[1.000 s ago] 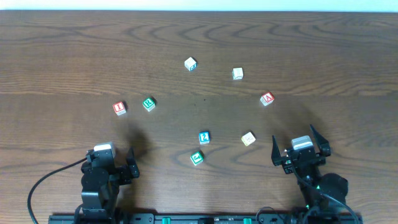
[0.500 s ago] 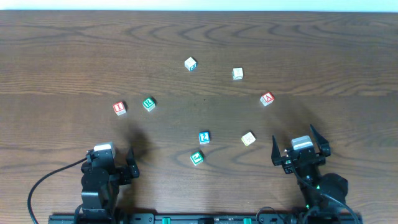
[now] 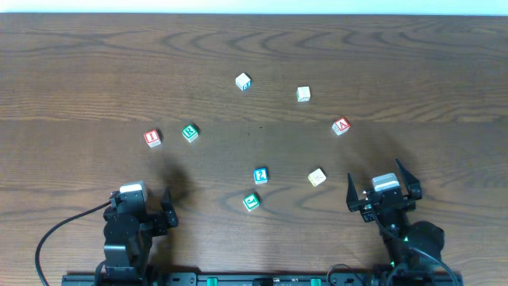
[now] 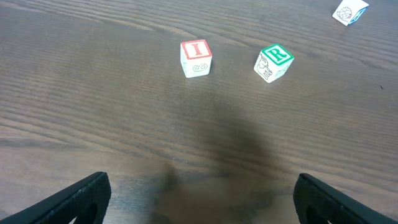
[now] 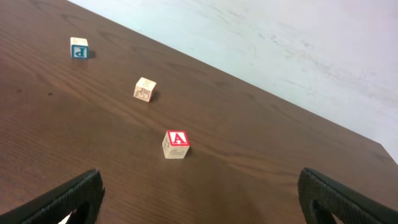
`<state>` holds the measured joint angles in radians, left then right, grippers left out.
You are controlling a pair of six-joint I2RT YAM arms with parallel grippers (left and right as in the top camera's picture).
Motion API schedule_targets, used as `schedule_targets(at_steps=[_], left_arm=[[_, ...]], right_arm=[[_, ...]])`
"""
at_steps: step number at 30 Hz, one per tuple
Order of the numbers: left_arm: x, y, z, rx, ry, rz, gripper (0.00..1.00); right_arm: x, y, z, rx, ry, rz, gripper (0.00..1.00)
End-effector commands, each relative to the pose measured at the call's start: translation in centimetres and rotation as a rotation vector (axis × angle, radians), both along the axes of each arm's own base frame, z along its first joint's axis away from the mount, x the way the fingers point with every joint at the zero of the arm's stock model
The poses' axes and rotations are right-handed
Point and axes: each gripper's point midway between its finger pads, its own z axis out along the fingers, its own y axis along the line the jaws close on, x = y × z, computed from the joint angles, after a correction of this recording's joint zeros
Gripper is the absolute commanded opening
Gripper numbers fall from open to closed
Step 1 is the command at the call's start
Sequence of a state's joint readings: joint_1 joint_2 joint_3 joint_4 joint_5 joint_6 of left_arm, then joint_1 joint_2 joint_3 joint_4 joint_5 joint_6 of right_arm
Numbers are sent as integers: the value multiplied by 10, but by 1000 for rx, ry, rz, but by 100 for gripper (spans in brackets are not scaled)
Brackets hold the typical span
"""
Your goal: Spell out Ai2
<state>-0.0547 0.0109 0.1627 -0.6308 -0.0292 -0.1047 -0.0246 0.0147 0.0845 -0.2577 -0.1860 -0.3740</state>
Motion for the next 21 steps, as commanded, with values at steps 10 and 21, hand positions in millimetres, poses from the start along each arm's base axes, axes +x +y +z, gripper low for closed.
schedule_targets(at_steps=[10, 21], left_arm=[[0, -2, -3, -21, 4, -5, 95], [15, -21, 32, -161, -142, -56, 95]], right_arm=[[0, 1, 0, -9, -7, 6, 99], [0, 1, 0, -9, -7, 6, 99]])
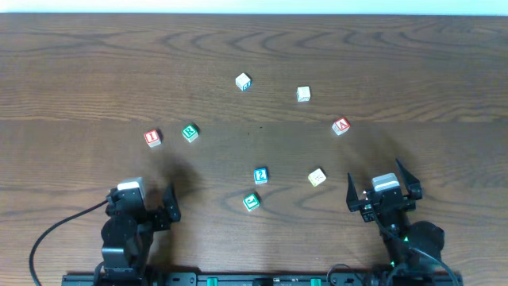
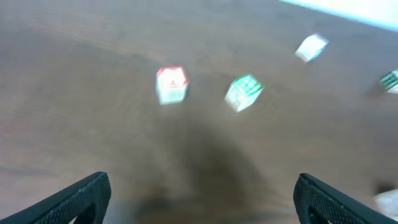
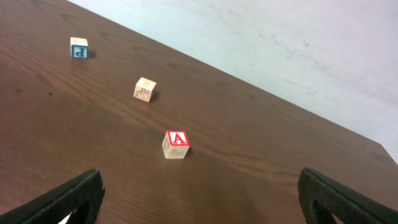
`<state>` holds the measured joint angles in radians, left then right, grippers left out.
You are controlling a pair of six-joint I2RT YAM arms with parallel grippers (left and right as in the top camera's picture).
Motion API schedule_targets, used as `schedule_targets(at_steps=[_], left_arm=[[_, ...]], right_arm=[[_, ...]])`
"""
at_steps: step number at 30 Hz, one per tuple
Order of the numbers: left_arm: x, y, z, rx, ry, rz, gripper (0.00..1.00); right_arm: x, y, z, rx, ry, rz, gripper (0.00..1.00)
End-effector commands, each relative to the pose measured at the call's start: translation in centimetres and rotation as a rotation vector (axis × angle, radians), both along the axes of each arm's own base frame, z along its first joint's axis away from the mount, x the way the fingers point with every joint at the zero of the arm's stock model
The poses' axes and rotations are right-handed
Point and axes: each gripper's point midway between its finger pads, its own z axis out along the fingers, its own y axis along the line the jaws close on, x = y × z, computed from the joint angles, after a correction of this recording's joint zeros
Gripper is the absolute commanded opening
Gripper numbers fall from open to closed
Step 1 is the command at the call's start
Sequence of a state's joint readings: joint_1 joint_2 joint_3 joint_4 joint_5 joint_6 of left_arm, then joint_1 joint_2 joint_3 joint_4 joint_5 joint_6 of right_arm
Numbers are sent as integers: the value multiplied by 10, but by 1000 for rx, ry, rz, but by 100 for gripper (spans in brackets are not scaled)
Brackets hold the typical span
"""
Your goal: Spell out Ai2
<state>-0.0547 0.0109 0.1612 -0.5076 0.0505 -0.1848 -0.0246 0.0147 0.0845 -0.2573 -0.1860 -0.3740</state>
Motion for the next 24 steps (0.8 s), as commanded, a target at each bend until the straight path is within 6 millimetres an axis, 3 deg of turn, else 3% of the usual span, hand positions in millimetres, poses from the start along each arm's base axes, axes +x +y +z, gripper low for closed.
schedule_targets(at_steps=[1, 5, 10, 19, 24], left_arm=[[2, -7, 17, -47, -54, -26, 95], [0, -7, 40, -21, -73, -36, 95], [3, -7, 55, 41, 39, -64, 95], [48, 2, 67, 84, 301, -18, 96], [70, 12, 53, 102, 514, 56, 95]], right_arm=[[0, 1, 0, -9, -7, 6, 99], [0, 1, 0, -9, -7, 6, 99], [0, 1, 0, -9, -7, 6, 99], [0, 1, 0, -9, -7, 6, 99], [0, 1, 0, -9, -7, 6, 99]])
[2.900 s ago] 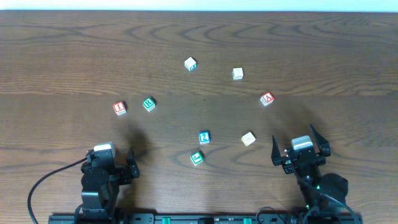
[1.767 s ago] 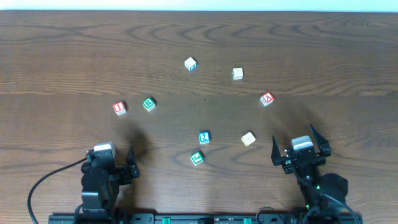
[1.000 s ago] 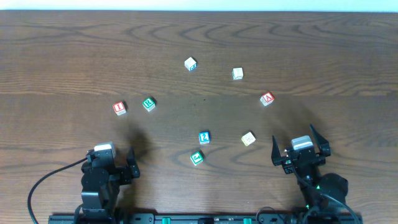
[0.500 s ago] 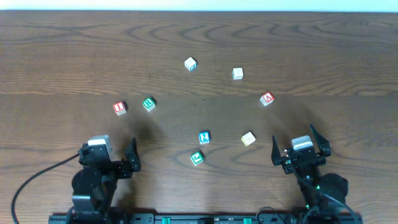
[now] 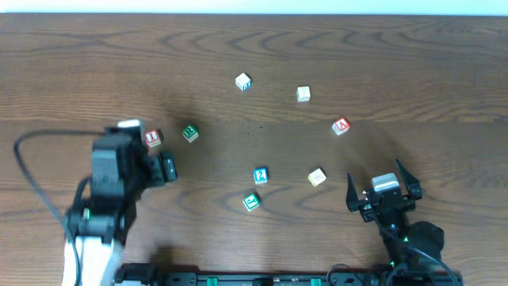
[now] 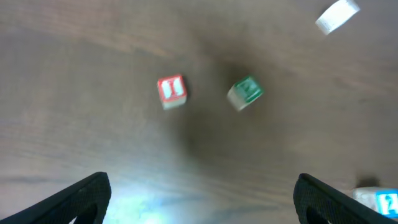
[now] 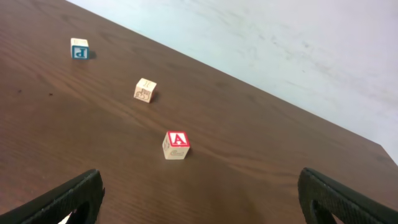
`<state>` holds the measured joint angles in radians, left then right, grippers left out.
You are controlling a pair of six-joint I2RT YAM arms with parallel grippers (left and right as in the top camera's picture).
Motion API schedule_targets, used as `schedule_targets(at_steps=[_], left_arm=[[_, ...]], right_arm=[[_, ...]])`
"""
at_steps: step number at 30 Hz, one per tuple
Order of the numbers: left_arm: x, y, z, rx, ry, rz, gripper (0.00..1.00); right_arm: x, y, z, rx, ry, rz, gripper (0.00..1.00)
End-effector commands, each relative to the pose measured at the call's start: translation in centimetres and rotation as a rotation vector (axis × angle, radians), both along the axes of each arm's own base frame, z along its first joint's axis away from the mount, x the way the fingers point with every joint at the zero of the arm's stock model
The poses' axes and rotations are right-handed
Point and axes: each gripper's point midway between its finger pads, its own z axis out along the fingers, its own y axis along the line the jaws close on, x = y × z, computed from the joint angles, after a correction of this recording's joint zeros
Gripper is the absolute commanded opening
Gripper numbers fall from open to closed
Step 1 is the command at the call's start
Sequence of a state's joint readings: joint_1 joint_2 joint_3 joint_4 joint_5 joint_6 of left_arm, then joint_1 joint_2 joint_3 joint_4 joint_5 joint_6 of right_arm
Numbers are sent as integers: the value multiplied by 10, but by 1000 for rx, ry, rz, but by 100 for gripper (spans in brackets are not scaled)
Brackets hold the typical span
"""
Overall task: Spell out Ai2
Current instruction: 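Move the left gripper over the red 'I' block and lower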
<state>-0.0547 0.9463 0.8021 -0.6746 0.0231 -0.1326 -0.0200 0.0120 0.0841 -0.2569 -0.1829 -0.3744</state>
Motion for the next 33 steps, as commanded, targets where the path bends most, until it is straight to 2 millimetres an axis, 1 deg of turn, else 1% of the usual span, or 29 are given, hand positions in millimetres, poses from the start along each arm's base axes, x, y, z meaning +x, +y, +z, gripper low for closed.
schedule_targets(at_steps=[1, 4, 6, 11, 14, 17, 20, 23, 26, 28, 33], left_arm=[[17, 13, -5, 35, 111, 86, 95], [28, 19, -19, 33, 234, 132, 95], [40, 24, -31, 25, 314, 154, 95], [60, 26, -55, -53, 435, 165, 95], [68, 32, -70, -74, 495, 185, 95], [77, 32, -82, -109, 528, 188, 95], [82, 26, -93, -146, 559, 177, 95], [89, 16, -106, -209, 574, 158, 95], [97, 6, -114, -269, 568, 133, 95], [96, 10, -119, -243, 578, 144, 95], [106, 22, -120, -181, 534, 165, 95]], right_arm=[[0, 1, 0, -8, -4, 4, 99], [0, 1, 0, -8, -4, 4, 99], [0, 1, 0, -8, -4, 4, 99], [0, 1, 0, -8, -4, 4, 99], [0, 1, 0, -8, -4, 5, 99], [0, 1, 0, -8, -4, 4, 99], [0, 1, 0, -8, -4, 4, 99], [0, 1, 0, -8, -4, 4, 99], [0, 1, 0, -8, -4, 4, 99], [0, 1, 0, -8, -4, 4, 99], [0, 1, 0, -8, -4, 4, 99]])
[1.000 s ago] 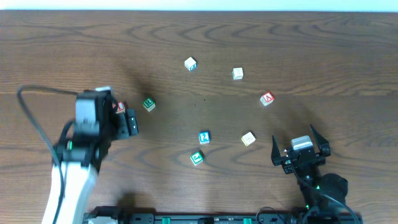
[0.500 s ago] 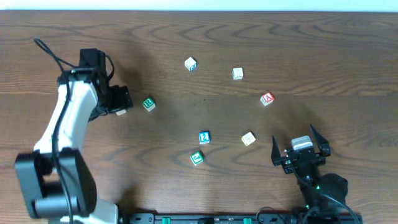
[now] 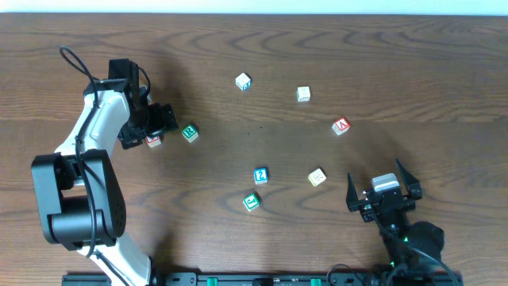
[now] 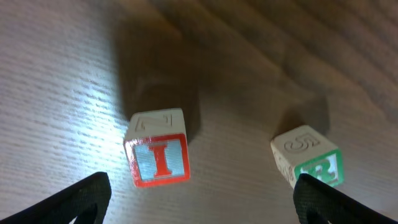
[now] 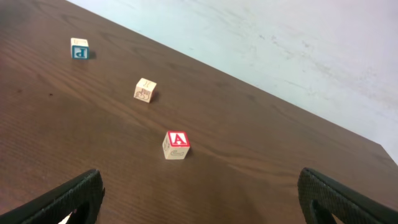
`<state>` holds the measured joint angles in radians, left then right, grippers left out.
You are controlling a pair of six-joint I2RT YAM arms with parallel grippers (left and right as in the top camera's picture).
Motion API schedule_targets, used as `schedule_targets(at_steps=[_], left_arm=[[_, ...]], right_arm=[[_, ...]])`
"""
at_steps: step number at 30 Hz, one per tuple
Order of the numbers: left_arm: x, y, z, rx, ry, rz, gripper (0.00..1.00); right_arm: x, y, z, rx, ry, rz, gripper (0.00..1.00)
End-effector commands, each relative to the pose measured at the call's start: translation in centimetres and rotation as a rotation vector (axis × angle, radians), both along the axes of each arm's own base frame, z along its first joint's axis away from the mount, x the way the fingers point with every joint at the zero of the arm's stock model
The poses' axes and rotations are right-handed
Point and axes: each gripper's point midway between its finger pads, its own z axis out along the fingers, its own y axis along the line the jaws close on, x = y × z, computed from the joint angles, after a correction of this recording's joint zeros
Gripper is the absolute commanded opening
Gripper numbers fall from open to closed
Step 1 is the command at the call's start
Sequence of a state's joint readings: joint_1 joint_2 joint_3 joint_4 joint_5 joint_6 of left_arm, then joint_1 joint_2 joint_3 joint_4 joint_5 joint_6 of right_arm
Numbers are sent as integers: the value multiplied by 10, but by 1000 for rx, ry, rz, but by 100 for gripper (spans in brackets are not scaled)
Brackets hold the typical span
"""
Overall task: Spell out Ai2
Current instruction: 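Move the left gripper over the red 'I' block and lower, then close the left gripper on the red 'I' block and lift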
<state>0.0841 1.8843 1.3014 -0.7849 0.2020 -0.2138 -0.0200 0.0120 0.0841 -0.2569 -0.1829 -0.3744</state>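
Observation:
The red I block [image 4: 158, 149] and the green R block [image 4: 309, 155] lie close below my left gripper [image 4: 199, 208], which is open; the I block sits between the finger lines, nearer the left fingertip [image 4: 74, 200]. From overhead, the left gripper [image 3: 148, 129] hovers over the I block [image 3: 154, 142], with the R block [image 3: 189, 133] just to its right. The red A block [image 3: 340, 125] [image 5: 176, 144] lies ahead of my open right gripper [image 3: 383, 195] [image 5: 199, 202]. The blue 2 block [image 3: 260, 175] sits mid-table.
Other blocks lie scattered: a white-blue P block [image 3: 244, 81] [image 5: 79, 48], a cream block [image 3: 303, 94] [image 5: 144, 89] at the back, another cream block [image 3: 317, 176] and a green block [image 3: 252, 202] near the 2. The table's far edge [image 5: 261, 93] runs beyond them.
My left arm has swung out to the far left and the gripper now sits much lower and closer over the I block, still open. No block has moved, and the right arm is unchanged.
Both grippers started open at the near edge of the table. The left arm then lifted and turned slightly, later stood higher just left of the I block, and now hangs low over it. The right arm and all blocks stayed put.

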Motion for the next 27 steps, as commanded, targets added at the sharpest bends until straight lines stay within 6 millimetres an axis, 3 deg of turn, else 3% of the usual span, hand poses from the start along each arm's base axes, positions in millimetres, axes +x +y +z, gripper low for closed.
schedule_targets(at_steps=[1, 6, 22, 24, 27], left_arm=[[7, 10, 1, 47, -14, 20, 95], [7, 24, 0, 127, -12, 31, 95], [-1, 21, -18, 113, 31, 70, 100], [-4, 18, -25, 97, 55, 68, 92], [-7, 18, -36, 93, 88, 65, 89]], right_arm=[[0, 1, 0, -8, -4, 4, 99], [0, 1, 0, -8, -4, 4, 99], [0, 1, 0, -8, -4, 4, 99], [0, 1, 0, -8, -4, 4, 99], [0, 1, 0, -8, -4, 4, 99]])
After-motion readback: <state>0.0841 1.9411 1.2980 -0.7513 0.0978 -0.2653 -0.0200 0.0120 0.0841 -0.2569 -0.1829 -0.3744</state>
